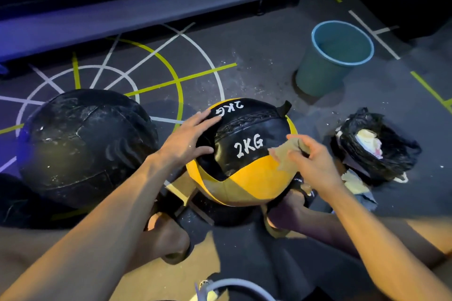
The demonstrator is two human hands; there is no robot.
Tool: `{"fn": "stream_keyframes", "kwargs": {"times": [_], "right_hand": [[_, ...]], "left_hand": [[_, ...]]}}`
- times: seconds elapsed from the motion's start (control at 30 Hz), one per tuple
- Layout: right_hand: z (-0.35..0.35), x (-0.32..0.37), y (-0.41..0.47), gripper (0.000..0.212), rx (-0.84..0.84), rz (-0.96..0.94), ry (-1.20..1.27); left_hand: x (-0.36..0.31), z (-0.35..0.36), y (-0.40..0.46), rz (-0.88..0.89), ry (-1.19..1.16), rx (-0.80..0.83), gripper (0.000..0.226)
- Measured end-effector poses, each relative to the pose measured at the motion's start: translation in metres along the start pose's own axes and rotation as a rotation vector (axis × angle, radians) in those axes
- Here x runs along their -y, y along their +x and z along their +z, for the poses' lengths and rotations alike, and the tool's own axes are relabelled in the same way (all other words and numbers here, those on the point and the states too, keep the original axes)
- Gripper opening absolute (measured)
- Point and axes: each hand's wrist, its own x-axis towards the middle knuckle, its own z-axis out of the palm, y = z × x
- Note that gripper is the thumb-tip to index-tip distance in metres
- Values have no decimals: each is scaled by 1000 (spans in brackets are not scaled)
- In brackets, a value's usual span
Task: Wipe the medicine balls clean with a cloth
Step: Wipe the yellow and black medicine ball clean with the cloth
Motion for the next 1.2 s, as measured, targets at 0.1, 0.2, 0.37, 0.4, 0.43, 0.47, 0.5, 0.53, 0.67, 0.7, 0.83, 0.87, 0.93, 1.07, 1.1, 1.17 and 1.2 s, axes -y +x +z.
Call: {"fn": "stream_keyframes", "kwargs": {"times": [0.1,0.2,0.37,0.4,0.43,0.47,0.5,0.53,0.67,0.7,0.83,0.87,0.93,1.07,1.1,1.17,1.2], "right_hand": [[-11,-3,13,62,-125,0,-149],[-4,0,30,49,-288,-18,-175],[38,15,51,11,-351,-141,-179],[51,18,47,11,-323,-194,-215],[65,19,40,11,-280,-242,-266],[78,18,30,14,-229,-288,-302],[91,14,19,21,-156,-338,-322],[102,10,9,26,-63,-407,-330],[98,-7,6,27,160,-695,-428],[86,-9,18,28,70,-656,-420],[60,-2,46,25,-285,-309,-331],[69,3,38,24,-245,-346,-329],[96,10,8,23,-4,-532,-337],[97,1,-4,22,247,-783,-536],[87,-1,13,23,163,-747,-535],[56,-4,49,24,-78,-562,-516],[41,-7,62,24,-177,-431,-481]], "left_hand": [[-10,0,18,48,114,49,80],[-20,1,31,-4,160,63,78],[-26,-2,39,-52,193,37,78],[-26,0,40,-62,193,24,78],[-26,1,41,-71,192,12,78],[-25,3,43,-77,191,-1,78],[-24,4,45,-84,184,-9,78],[-23,3,46,-88,176,-15,78],[-15,1,47,-104,140,-11,77],[-15,1,47,-106,124,-10,77],[-18,3,46,-113,83,-21,76],[-19,4,46,-111,83,-23,77],[-19,5,46,-112,82,-23,77],[-20,4,45,-132,42,-9,76],[-20,3,44,-133,35,-8,76],[-20,3,42,-141,27,-1,77],[-21,4,40,-147,26,7,77]]}}
